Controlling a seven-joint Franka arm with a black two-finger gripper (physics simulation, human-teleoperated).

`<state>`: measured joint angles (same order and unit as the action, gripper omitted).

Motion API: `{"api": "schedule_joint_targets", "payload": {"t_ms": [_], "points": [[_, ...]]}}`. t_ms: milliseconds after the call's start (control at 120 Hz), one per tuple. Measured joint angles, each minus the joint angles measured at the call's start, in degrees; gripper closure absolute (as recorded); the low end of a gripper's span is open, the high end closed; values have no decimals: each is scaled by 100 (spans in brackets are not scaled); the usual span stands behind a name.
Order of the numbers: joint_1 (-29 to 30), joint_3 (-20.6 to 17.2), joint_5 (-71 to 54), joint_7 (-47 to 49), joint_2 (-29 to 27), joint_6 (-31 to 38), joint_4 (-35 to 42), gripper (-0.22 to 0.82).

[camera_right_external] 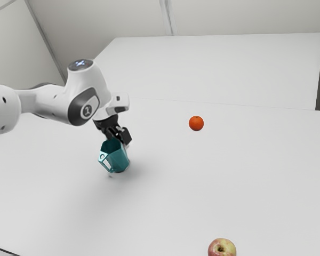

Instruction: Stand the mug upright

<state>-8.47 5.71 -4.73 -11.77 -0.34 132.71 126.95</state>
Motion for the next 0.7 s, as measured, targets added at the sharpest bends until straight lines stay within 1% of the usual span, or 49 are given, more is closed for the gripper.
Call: {"api": "schedule_joint_targets", "payload": {"t_ms": [133, 200, 267, 433, 525, 600, 700], "points": [[3, -6, 0, 1, -262, -62, -52, 8], [2, -14, 1, 1, -278, -163, -273, 6], [-2, -17, 27, 1, -230, -362, -676, 5], [12, 8, 248, 48, 173, -1343, -2087, 2], [24, 32, 325, 121, 502, -1978, -2839, 1], [16, 53, 353, 195, 633, -2401, -3149, 1], [0, 111, 387, 275, 673, -2829, -3297, 1]]}}
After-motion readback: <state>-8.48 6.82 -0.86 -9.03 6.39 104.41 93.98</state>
